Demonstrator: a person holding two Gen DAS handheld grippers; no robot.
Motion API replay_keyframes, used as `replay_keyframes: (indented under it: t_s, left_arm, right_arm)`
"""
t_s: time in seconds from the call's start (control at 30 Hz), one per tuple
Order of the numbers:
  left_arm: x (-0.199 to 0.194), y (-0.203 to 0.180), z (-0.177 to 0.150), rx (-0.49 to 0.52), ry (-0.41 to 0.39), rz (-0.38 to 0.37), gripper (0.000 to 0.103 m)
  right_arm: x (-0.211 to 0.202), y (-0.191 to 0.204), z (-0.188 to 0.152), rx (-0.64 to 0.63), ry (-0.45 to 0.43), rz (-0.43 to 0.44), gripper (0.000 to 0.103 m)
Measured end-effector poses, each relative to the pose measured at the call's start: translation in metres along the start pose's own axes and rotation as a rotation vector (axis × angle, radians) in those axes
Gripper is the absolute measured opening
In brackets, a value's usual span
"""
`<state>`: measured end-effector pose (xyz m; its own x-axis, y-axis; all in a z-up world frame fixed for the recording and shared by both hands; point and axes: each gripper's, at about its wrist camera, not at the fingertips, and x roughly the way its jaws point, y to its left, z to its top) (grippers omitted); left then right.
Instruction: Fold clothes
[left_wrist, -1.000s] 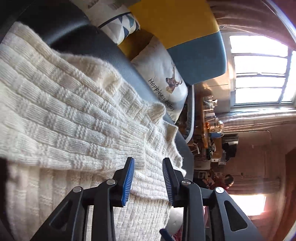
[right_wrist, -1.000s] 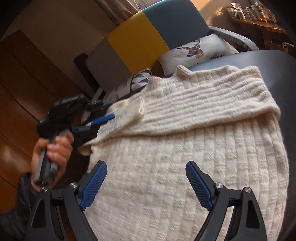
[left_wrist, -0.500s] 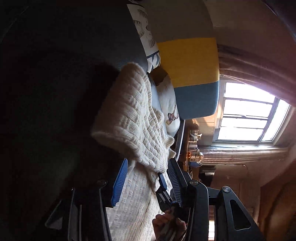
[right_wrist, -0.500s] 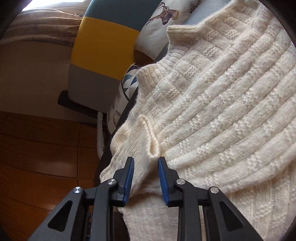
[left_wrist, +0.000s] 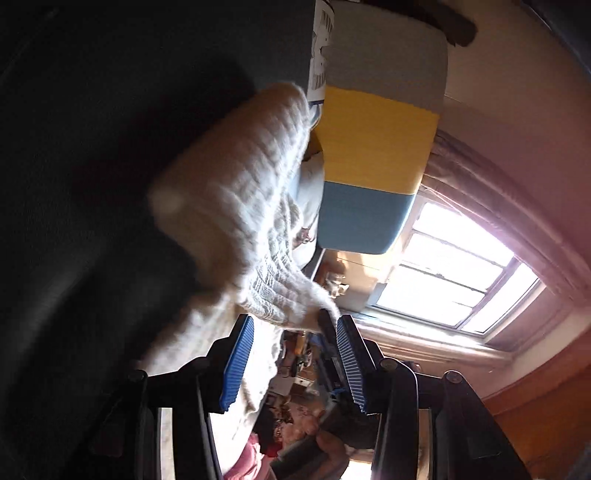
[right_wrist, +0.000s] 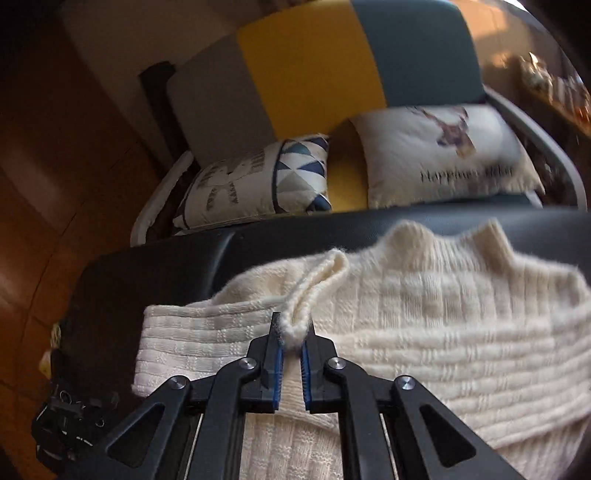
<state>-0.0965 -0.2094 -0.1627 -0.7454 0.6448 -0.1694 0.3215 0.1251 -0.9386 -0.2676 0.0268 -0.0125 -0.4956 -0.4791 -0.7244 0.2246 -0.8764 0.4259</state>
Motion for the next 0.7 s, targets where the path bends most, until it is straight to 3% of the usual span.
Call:
replay_keyframes:
  t_s: [0.13,0.3,0.43,0.53,0.7]
  left_arm:
    - [0.025,-0.003,-0.007,-0.026,-0.001,0.000,0.052]
    - [0.040,-0.005,0.000,0.000,-0.064,0.070,0.052]
    - [0.047,-0.005,0.012,0.020,-0.113,0.137,0.052]
    - [0.053,0.000,0.016,0.015,-0.127,0.182,0.052]
    - [0.054,-0.005,0.013,0.078,-0.155,0.274,0.052]
  right_arm:
    - [-0.019,0.050,0.031,-0.243,-0.016,-0.081,0.006]
    - [-0.059,0.068,0.054,-0.316,-0.082,-0.069,0.006]
    - [-0.091,0.061,0.064,-0.335,-0.145,-0.086,0.006]
    - [-0.110,0.033,0.069,-0.291,-0.180,-0.113,0.006]
    - [-0.130,-0.051,0.063,-0.111,-0.198,-0.157,0.006]
